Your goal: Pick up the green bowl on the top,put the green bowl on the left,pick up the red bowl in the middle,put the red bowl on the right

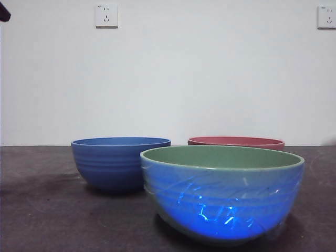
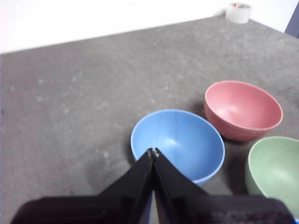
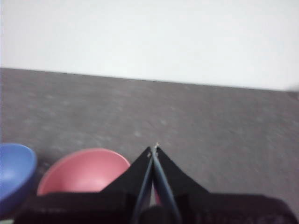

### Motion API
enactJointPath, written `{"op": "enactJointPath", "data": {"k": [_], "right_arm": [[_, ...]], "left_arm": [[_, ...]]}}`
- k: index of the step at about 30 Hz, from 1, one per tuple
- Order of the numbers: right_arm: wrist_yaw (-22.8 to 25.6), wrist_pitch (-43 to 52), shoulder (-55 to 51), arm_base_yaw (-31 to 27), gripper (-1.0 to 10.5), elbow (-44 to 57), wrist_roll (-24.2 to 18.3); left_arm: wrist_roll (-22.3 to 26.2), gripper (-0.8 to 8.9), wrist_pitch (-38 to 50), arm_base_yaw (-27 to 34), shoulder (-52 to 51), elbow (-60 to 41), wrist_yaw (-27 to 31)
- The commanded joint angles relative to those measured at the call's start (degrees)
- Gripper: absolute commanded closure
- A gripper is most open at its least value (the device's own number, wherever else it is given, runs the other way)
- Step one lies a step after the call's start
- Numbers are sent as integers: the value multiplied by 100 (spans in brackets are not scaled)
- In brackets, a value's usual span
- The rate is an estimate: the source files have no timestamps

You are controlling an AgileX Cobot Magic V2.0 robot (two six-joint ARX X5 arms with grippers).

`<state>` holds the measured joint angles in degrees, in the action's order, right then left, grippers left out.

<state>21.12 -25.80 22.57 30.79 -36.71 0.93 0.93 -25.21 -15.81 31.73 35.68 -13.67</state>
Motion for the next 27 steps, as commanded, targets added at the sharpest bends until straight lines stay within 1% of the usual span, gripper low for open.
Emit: {"op": "enactJointPath", "data": {"k": [1, 8, 10, 11, 12, 13, 14, 16, 21, 23, 27], "right_arm": [[42, -98, -20, -2, 941, 22, 50], [22, -361, -9, -2, 941, 22, 50], [28, -411, -9, -2, 941, 22, 50], [44, -442, -9, -2, 941, 22, 50], [39, -474, -13, -2, 941, 22, 50], [28, -476, -11, -2, 941, 22, 50], [26, -476, -9, -2, 941, 22, 50], [28, -474, -9, -2, 941, 22, 50], [26, -474, -9, -2, 941, 22, 50], [26, -474, -9, -2, 941, 22, 50], [26, -472, -9, -2, 941, 22, 50]], "left_arm": [[-55, 816, -59, 9, 7, -17, 11], [-55, 816, -70, -7, 0, -17, 7], [-52, 816, -138, -24, -175, -17, 90], [177, 816, -273, -11, -402, -17, 243], [603, 816, -415, -4, -656, -17, 474], [743, 816, -507, 15, -890, -20, 627], [758, 816, -529, 66, -1172, -55, 739], [721, 816, -420, 219, -1766, -219, 758], [680, 816, 446, 767, -2942, -1220, 769], [621, 816, 772, 929, -3169, -1705, 769], [245, 816, 1331, 1108, -3161, -2544, 767]]}}
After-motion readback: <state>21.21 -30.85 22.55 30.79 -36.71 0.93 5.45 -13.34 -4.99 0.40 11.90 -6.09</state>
